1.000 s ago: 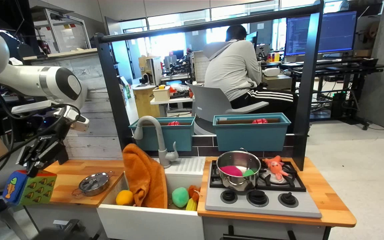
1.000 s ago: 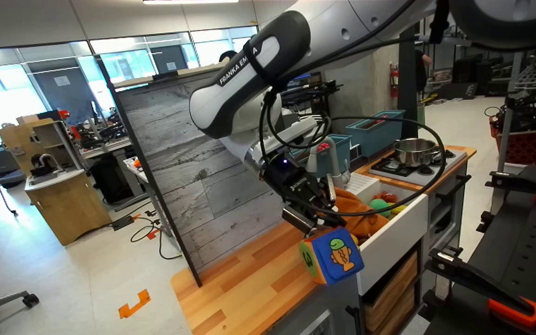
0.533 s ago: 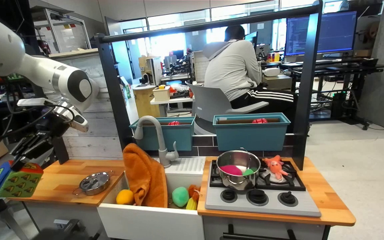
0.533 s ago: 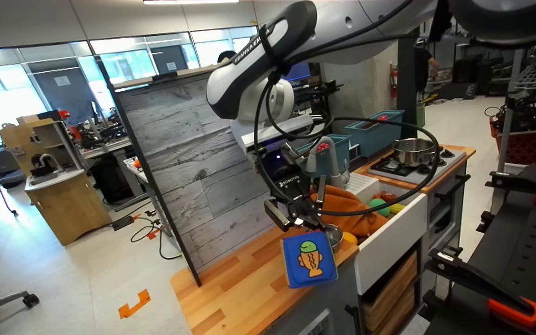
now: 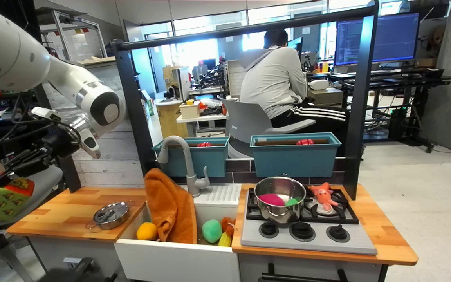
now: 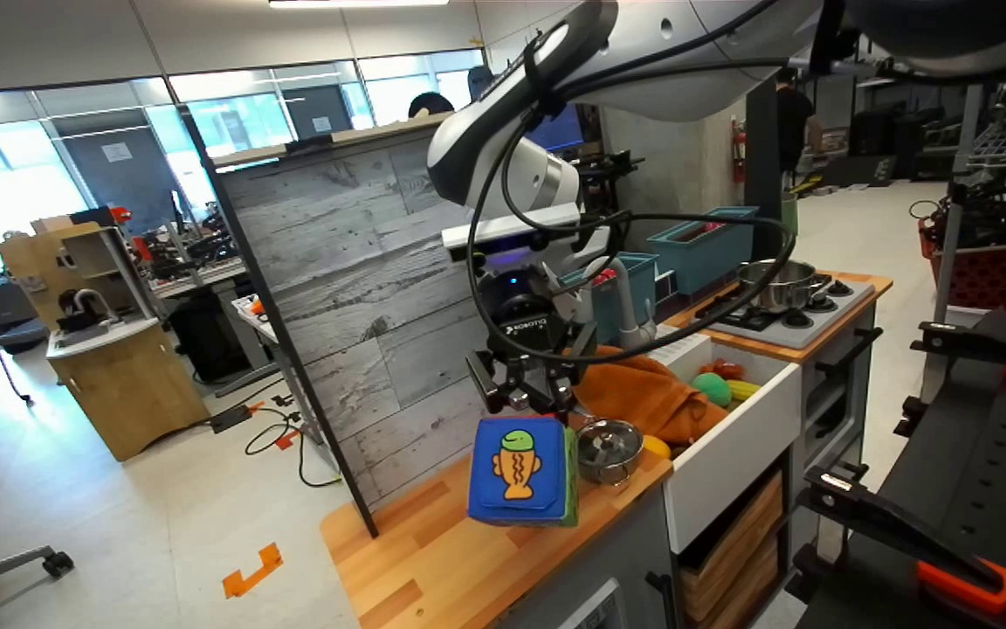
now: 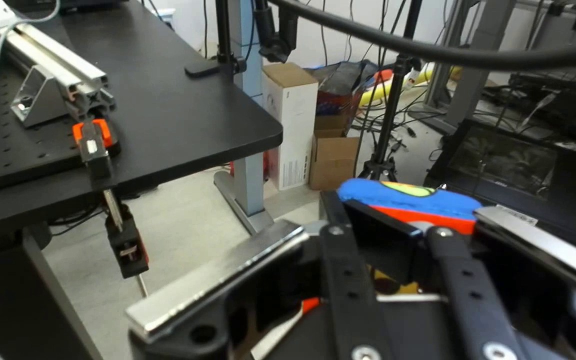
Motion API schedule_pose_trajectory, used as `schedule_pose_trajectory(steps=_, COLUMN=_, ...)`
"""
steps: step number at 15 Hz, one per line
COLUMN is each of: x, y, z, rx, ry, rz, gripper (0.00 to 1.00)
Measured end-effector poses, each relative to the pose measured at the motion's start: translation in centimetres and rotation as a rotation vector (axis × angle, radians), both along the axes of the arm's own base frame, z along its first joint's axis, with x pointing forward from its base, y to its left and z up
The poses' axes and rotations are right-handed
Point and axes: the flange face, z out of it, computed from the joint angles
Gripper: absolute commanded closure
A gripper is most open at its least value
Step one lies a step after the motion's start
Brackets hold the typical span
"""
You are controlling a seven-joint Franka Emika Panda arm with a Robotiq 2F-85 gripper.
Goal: Pick up the orange and blue toy from the counter and put it in the top drawer
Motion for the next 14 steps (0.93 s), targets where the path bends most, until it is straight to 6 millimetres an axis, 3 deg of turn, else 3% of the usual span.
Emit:
schedule_pose_trajectory(steps=6, x=0.5, y=1.6, z=1.1, rx=0.076, ry=0.072, rz=-0.113, gripper=0.99)
schedule_pose_trajectory(steps=14, x=2.7, y=3.7, z=2.6, rx=0.217, ry=0.033, rz=-0.277, gripper=0.99)
